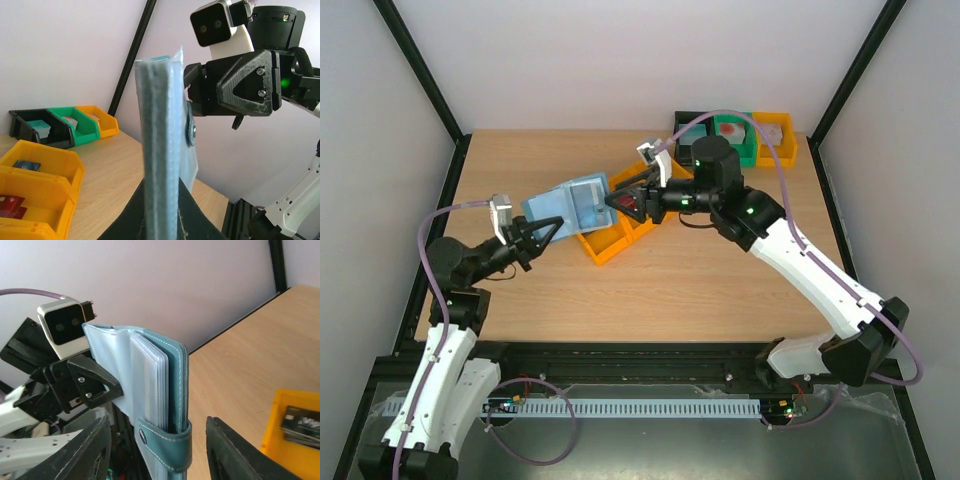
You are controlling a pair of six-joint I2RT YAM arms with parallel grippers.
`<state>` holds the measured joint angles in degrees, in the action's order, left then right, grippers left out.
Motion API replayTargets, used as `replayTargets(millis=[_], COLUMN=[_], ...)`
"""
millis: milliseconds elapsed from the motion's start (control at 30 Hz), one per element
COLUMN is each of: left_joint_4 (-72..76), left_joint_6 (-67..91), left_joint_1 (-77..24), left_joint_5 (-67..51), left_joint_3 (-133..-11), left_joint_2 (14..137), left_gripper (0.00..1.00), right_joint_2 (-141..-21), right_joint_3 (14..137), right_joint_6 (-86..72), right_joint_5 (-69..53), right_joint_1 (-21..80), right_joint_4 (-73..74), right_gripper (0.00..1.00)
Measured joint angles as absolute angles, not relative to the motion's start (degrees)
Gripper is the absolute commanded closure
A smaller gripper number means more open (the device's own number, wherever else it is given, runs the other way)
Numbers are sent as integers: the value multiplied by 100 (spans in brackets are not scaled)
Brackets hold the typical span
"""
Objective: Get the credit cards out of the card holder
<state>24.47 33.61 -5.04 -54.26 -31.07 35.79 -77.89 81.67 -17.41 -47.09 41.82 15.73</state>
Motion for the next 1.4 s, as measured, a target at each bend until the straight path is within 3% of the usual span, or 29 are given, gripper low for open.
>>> replayTargets(millis=[133, 433, 700, 1400], left_joint_4=[2408, 2338, 2294, 2231], left_joint_6=[3297, 3170, 3124, 3061], left_joint_1=[-489, -484, -484, -460], left_joint_5=[-5430, -5450, -5454, -5535], left_joint_3=[-3107, -3107, -3107, -3107], left_joint_2=[3527, 3485, 3457, 3457], left_gripper=[98, 98, 98, 98], right_joint_2=[-7647, -7728, -7835, -8007], right_joint_3=[8165, 8165, 8088, 8125], right_joint_6=[-1658, -1806, -2005, -1861], right_joint_5=[-4574, -4648, -4644, -4353], right_joint_1=[4056, 4056, 4058, 4609], right_joint_4=[1658, 1662, 1496, 1184], right_gripper=[66, 66, 77, 70])
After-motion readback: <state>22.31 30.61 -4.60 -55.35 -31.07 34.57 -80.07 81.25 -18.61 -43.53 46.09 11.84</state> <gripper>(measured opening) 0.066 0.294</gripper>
